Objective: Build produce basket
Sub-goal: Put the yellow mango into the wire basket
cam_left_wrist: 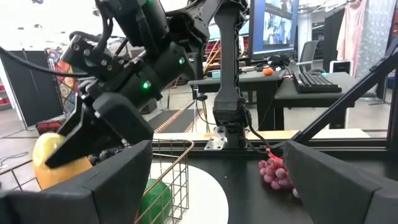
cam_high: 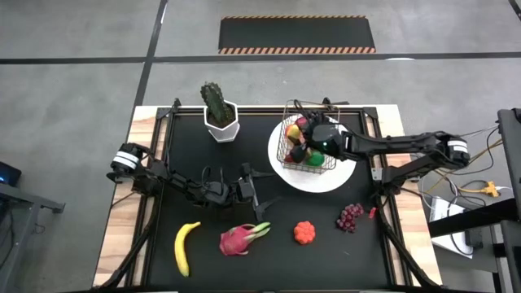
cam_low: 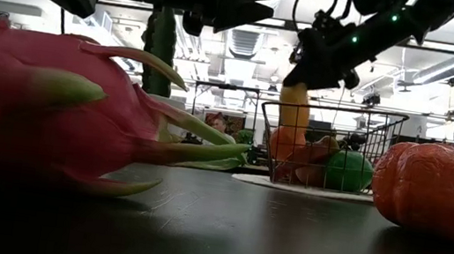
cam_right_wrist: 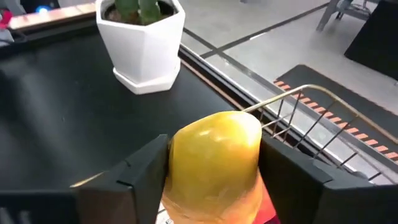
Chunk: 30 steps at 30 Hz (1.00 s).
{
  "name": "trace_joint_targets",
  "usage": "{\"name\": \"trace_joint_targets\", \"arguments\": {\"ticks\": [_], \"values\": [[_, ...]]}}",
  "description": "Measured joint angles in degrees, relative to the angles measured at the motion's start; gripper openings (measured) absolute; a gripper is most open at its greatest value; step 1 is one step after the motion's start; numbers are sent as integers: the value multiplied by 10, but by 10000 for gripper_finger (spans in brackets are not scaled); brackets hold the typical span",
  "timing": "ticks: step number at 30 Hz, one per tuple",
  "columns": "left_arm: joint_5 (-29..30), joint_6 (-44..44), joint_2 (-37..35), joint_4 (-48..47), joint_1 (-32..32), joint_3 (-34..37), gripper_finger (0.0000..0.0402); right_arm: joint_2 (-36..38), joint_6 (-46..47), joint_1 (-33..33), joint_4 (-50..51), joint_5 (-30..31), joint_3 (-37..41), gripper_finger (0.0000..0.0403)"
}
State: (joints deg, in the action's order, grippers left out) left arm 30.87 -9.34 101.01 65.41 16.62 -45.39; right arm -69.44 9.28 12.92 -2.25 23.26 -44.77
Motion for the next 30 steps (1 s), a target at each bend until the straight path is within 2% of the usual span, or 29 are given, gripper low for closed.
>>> {"name": "trace_joint_targets", "arguments": {"ticks": [5,10,20,24,30], "values": [[0,0,0,0,0,0,345,-15,12,-2,0,2,0,282],[0,0,0,0,0,0,345,-12,12,-2,3,3,0,318],[0,0,0,-1,0,0,345,41,-2,-3,20,3,0,325],[0,-2,0,-1,-2,0,345,52,-6,-3,21,-2,0,298],[0,-3,0,-1,-3,0,345,30,-8,-3,-39,-74,0,178]]}}
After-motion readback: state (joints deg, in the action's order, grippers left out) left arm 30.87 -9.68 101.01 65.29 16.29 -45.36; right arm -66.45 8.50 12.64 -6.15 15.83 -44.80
